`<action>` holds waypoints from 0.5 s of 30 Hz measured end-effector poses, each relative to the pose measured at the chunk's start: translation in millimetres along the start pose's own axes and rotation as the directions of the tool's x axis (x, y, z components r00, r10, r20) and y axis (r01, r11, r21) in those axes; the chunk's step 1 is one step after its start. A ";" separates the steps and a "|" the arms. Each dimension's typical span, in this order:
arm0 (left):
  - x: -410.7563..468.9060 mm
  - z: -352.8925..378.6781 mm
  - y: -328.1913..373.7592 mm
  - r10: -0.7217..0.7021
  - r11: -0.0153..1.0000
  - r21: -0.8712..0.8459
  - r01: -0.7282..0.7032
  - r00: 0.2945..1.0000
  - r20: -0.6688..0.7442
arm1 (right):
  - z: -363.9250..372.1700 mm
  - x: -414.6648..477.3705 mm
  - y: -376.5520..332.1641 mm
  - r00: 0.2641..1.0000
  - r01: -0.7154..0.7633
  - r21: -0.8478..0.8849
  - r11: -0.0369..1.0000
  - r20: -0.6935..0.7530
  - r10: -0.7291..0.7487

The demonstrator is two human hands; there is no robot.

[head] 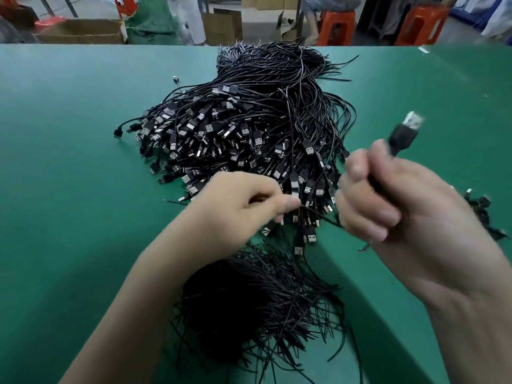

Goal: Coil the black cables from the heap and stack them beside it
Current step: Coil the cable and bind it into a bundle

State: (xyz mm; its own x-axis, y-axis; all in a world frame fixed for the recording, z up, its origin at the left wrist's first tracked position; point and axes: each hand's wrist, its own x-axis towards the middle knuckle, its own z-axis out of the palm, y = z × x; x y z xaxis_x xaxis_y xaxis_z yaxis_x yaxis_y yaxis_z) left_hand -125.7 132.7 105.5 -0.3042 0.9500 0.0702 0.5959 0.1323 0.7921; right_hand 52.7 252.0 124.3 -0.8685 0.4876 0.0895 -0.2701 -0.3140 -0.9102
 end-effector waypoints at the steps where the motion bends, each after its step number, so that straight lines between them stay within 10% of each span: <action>1: -1.2 -4.1 1.2 0.015 1.000 -0.020 -0.016 0.999 -0.030 | 0.5 -1.2 2.1 0.998 -0.036 -0.129 0.991 0.052 0.043; 5: -6.1 -7.4 11.1 0.077 0.997 -0.016 -0.079 0.993 -0.089 | 9.7 -1.6 17.5 0.950 -0.189 -0.464 0.865 0.137 0.281; 12: -5.5 15.7 24.9 0.057 0.992 0.124 -0.035 0.982 -0.180 | 12.4 0.5 20.3 0.944 -0.239 -0.612 0.754 0.037 0.329; 15: -5.7 19.0 26.3 0.112 0.982 0.173 -0.076 0.972 -0.206 | 7.0 3.4 23.1 0.972 -0.204 -0.467 0.860 0.010 0.236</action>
State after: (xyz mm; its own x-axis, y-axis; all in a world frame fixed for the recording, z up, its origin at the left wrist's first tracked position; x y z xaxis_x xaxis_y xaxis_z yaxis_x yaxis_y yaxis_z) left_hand -94.2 136.1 114.4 -0.3823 0.8802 0.2813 0.7369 0.1067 0.6675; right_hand 40.6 240.6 106.4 -0.9117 0.3919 -0.1234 0.1389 0.0112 -0.9902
